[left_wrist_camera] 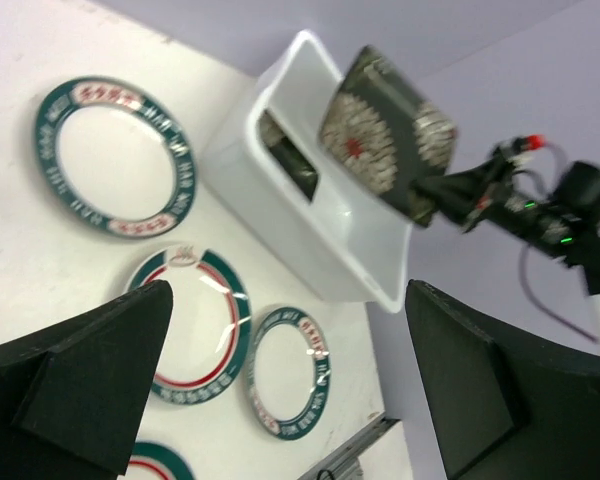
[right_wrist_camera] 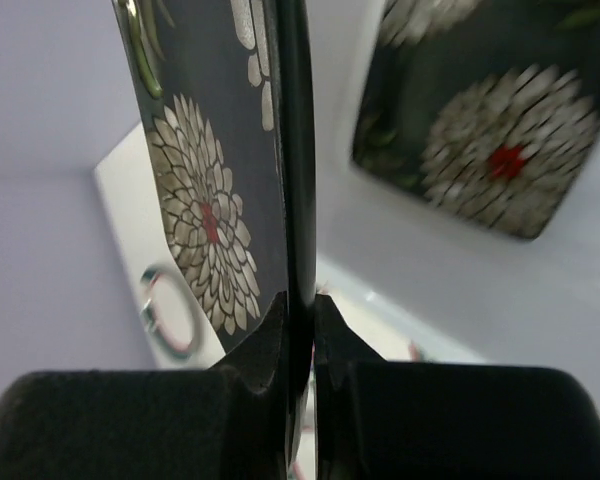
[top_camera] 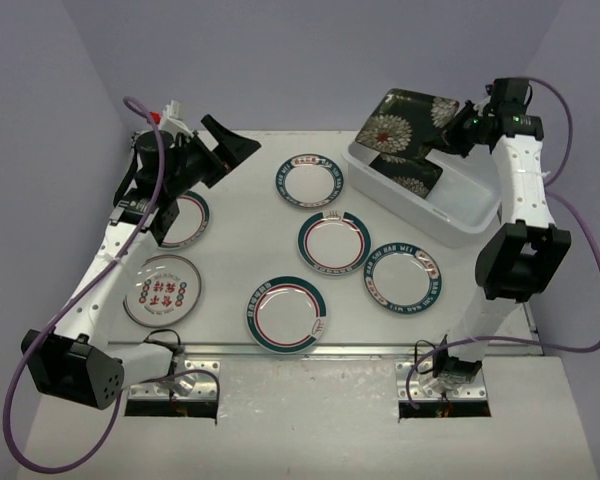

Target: Place the plates into the plastic bin on the countertop

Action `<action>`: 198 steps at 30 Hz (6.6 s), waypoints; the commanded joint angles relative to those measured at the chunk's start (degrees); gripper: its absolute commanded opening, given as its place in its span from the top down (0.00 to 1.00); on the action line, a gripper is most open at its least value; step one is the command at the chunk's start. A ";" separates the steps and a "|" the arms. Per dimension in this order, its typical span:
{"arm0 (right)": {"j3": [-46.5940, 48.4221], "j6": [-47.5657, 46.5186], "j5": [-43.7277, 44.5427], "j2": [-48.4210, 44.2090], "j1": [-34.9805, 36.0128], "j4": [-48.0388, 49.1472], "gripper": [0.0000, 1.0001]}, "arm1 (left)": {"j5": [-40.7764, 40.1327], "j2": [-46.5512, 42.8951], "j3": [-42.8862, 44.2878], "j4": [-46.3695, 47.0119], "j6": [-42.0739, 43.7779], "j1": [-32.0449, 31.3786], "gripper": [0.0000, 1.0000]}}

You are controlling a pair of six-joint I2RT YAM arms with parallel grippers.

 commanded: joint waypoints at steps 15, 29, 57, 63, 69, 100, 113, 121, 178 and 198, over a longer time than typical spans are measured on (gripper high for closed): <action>24.32 -8.51 35.92 13.45 8.22 -6.76 1.00 | 5.06 -2.09 -11.18 -11.67 7.66 0.64 0.00; 17.20 -7.57 43.43 14.14 12.71 -2.54 1.00 | 7.43 -4.27 -13.11 -14.63 9.86 0.64 0.00; 15.68 -6.11 41.44 21.38 10.93 -5.40 0.46 | 8.28 -8.22 -20.14 -14.19 9.71 0.64 0.00; 12.83 -7.08 43.73 20.65 11.81 -5.32 0.25 | 8.11 -10.02 -22.74 -13.47 9.11 0.64 0.00; 9.46 -6.14 41.45 19.33 12.15 -5.71 0.17 | 7.30 -12.12 -26.13 -13.04 8.91 0.64 0.00; -39.30 -20.44 -37.26 -37.44 19.94 14.28 0.02 | 10.17 19.23 -34.08 -5.76 15.32 -7.36 0.50; -44.74 -20.05 -28.30 -42.03 19.92 12.76 0.01 | 3.91 7.82 -34.59 -11.72 15.16 -7.36 1.00; -52.05 -16.62 -21.15 -36.76 19.83 17.52 0.03 | 11.77 -11.79 -35.71 -4.94 6.00 -7.36 1.00; 3.07 30.02 53.72 7.05 13.50 -1.52 1.00 | -1.29 -10.67 -23.24 -18.55 7.42 -5.51 0.00; -4.53 16.58 38.72 13.67 11.66 -3.00 0.39 | 3.01 -3.26 -22.60 -17.12 11.66 -5.51 0.00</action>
